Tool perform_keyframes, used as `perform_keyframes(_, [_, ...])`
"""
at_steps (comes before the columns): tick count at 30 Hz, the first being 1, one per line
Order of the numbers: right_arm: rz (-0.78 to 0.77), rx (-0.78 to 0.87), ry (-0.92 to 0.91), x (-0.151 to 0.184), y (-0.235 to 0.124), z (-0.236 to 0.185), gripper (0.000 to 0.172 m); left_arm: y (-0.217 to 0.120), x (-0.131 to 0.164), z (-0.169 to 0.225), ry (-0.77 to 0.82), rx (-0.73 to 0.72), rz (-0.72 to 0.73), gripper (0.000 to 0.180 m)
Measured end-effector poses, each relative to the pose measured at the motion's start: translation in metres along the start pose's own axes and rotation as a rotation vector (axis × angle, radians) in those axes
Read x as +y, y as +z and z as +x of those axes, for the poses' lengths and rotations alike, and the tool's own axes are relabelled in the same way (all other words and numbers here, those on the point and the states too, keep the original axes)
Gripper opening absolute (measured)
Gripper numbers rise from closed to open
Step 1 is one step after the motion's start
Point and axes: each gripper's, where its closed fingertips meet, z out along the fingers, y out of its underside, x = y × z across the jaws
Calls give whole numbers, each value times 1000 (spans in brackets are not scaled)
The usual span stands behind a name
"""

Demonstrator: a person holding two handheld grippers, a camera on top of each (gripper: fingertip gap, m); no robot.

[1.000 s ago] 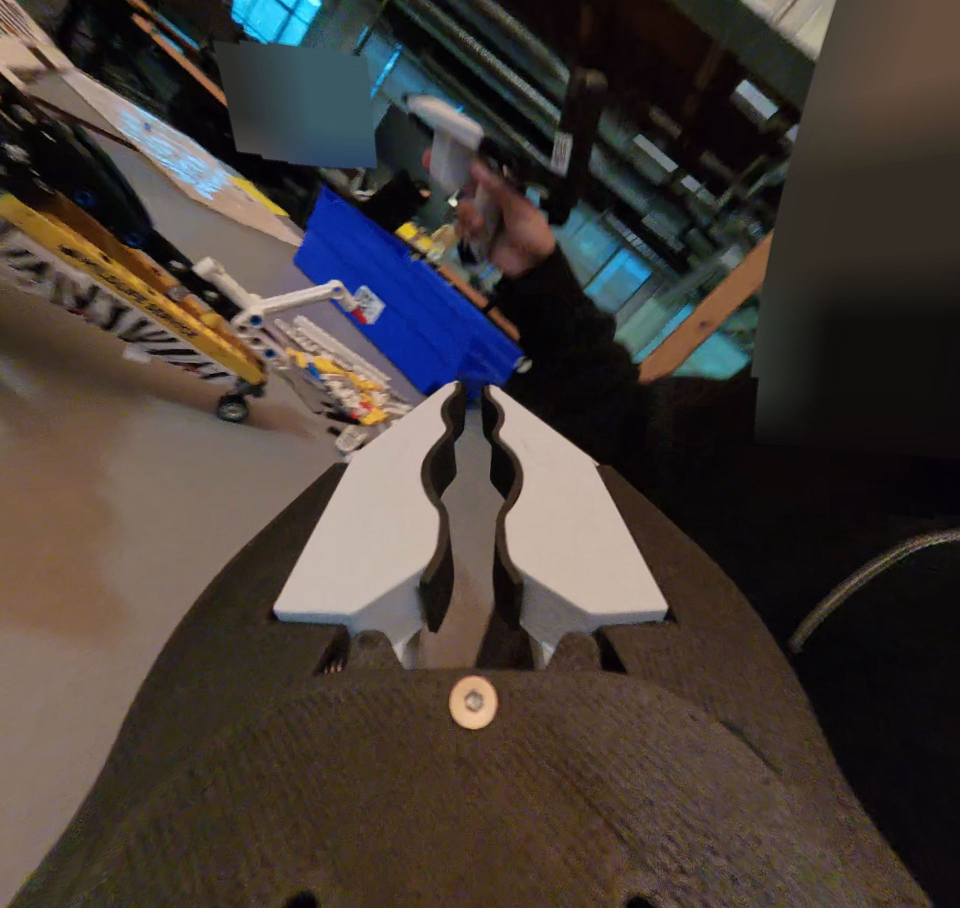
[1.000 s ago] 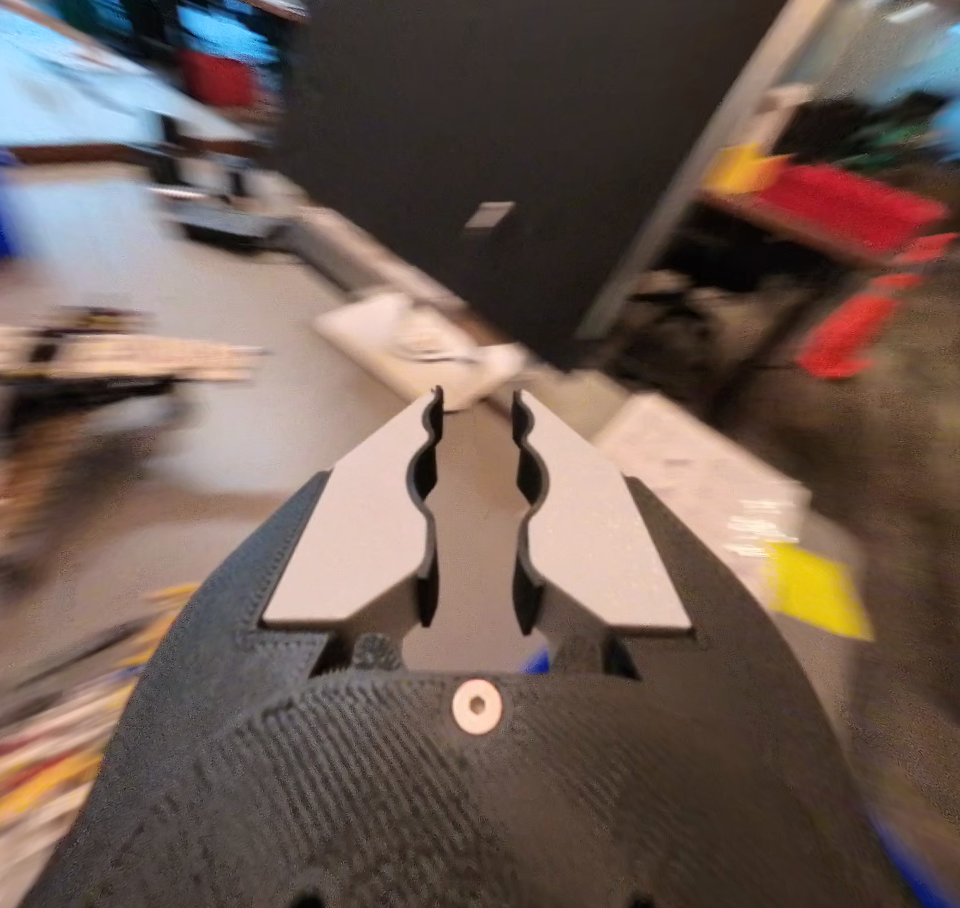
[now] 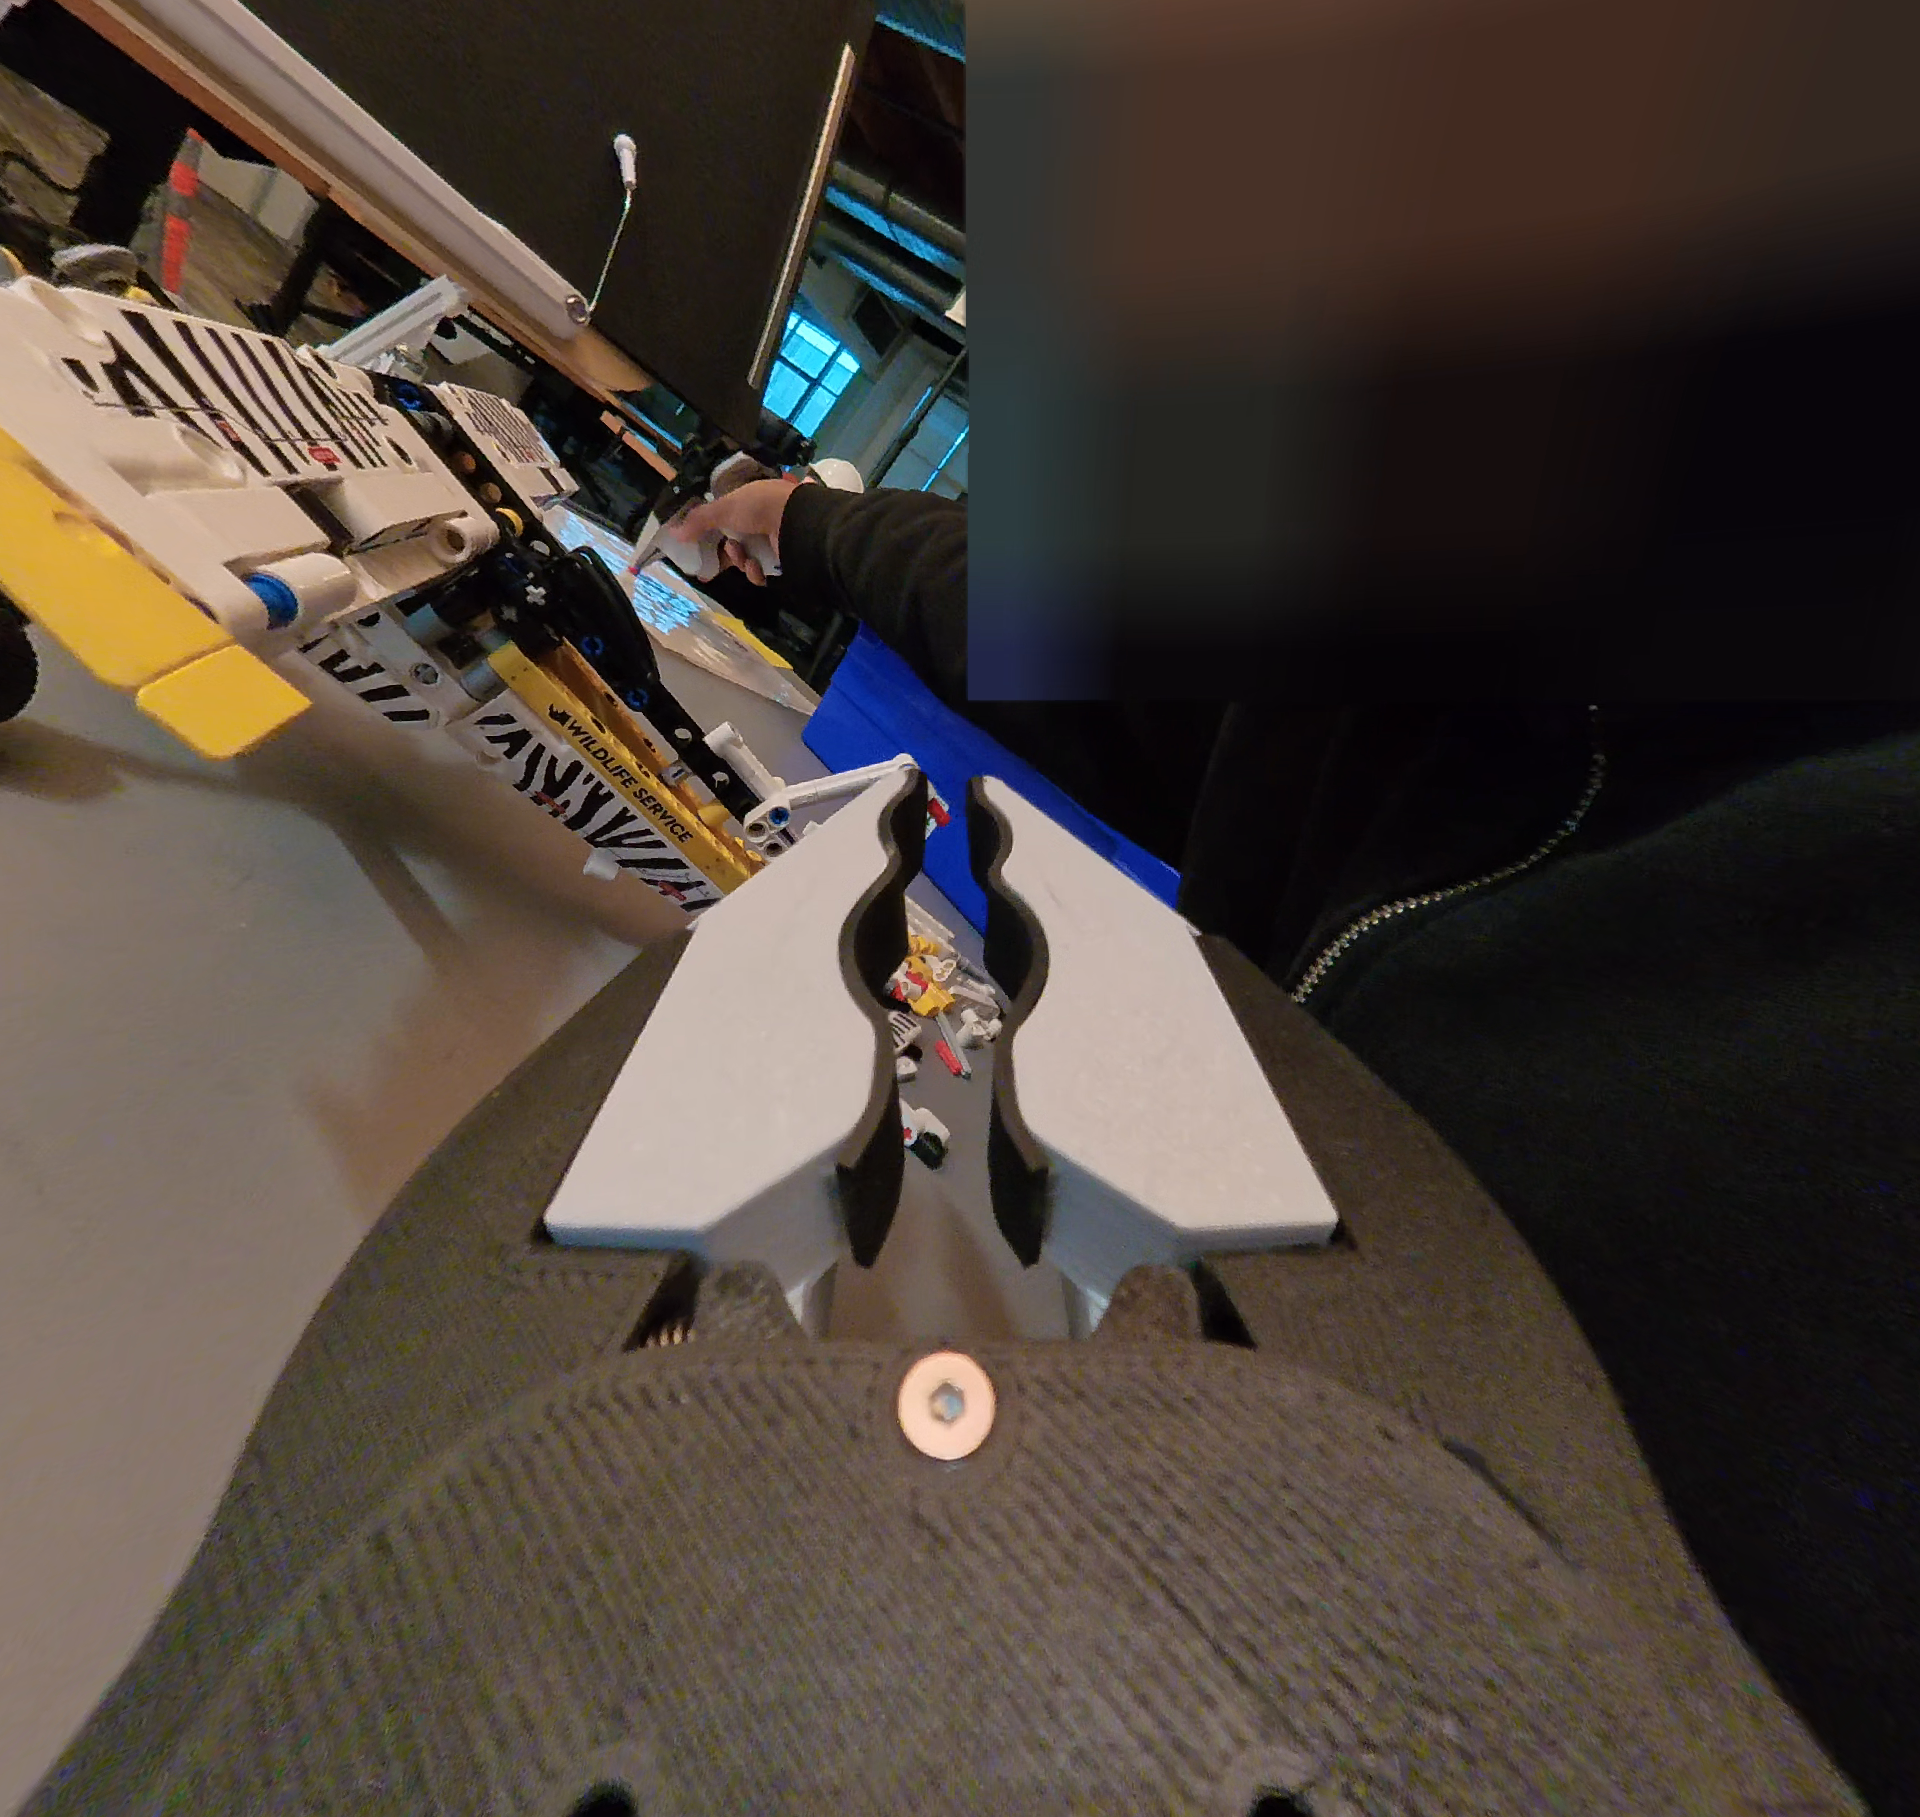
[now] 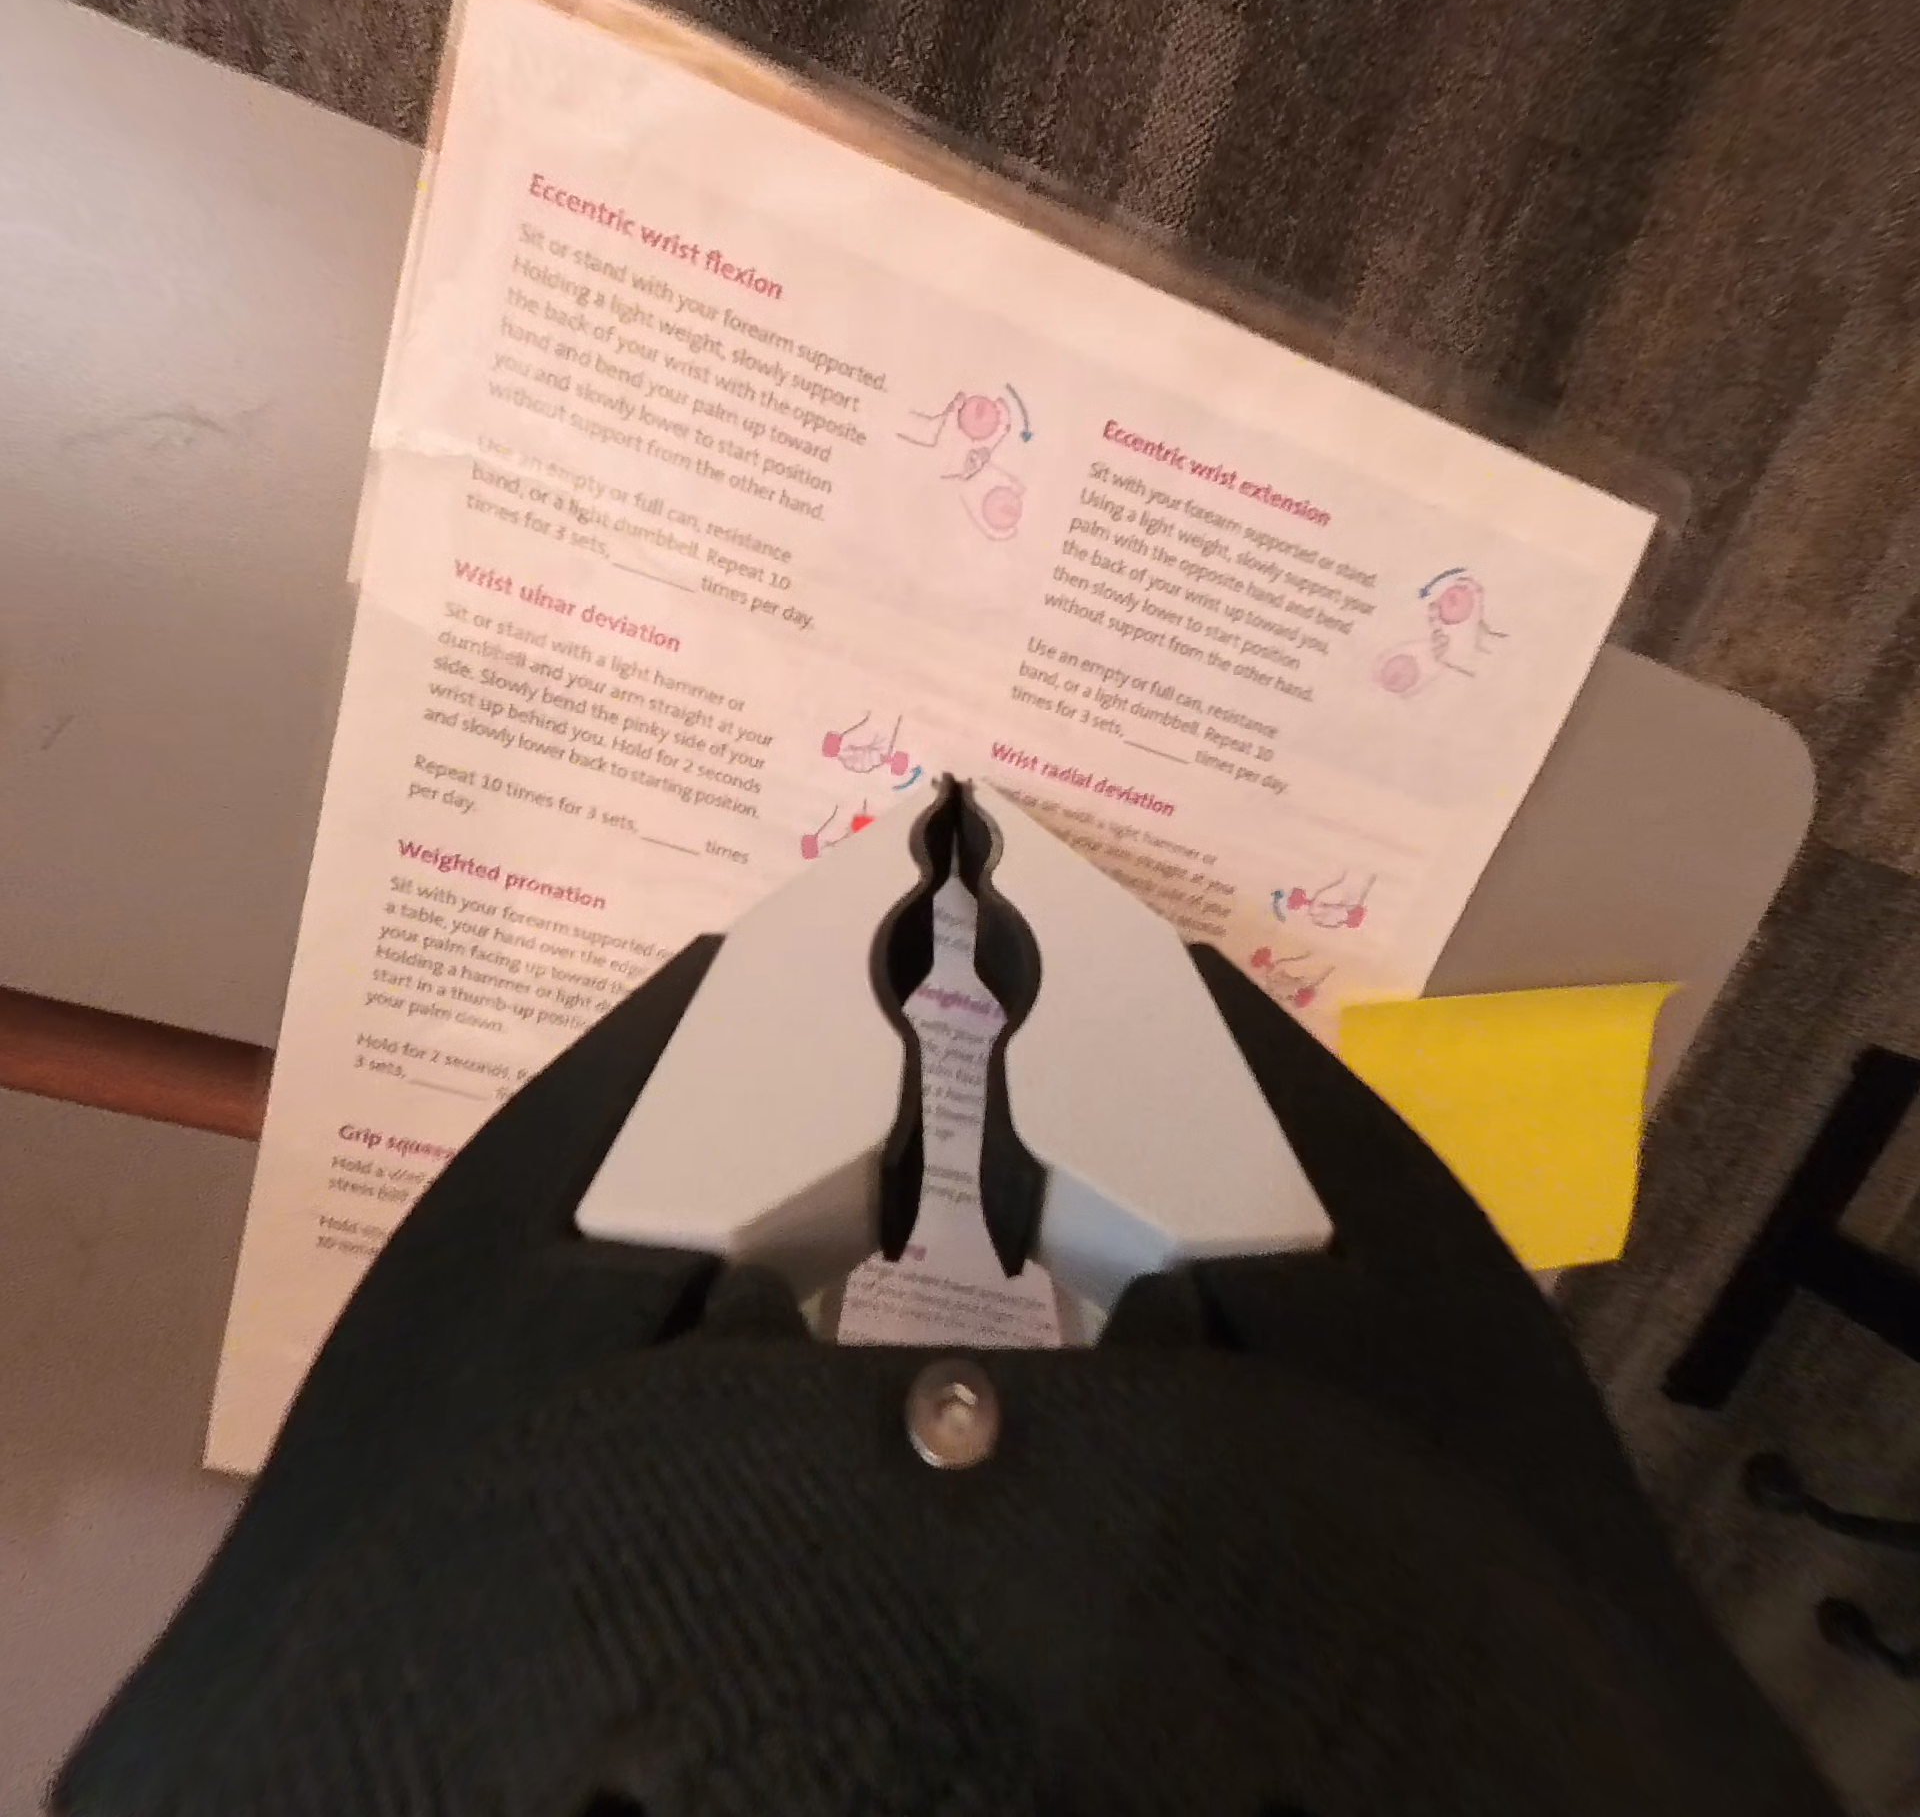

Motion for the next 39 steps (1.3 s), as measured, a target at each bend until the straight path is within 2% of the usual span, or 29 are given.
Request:
perform_keyframes(7, [31,-63,11,9,-17,-12,0,-1,-2,2,3,15,14,3])
perform_keyframes(10, [43,-88,45,11,-20,-16,25,-2,-2,4,9,22,19,3])
perform_keyframes(11, [40,-88,48,11,-20,-15,27,-2,-3,4,13,22,21,3])
perform_keyframes(18, [30,-89,57,1,-3,-18,25,-1,-2,3,13,21,16,3])
perform_keyframes(19, [12,-94,50,0,-2,-20,5,-1,-2,3,11,19,15,2])
perform_keyframes(20, [-13,-96,44,1,-2,-21,0,-1,-3,2,10,18,16,2])
perform_keyframes(22, [-67,-57,3,3,-3,-18,5,0,-3,1,9,17,18,2])
perform_keyframes(25, [-100,-39,-29,4,-5,-17,26,2,-5,-1,8,21,20,2])
perform_keyframes(31, [-137,-66,-13,14,-7,-17,25,1,-6,0,13,31,31,1])
perform_keyframes(35, [-93,-106,25,13,-6,-18,16,2,-6,0,7,31,31,1])
perform_keyframes(39, [-62,-99,47,8,-6,-16,25,2,-6,0,3,36,29,1])
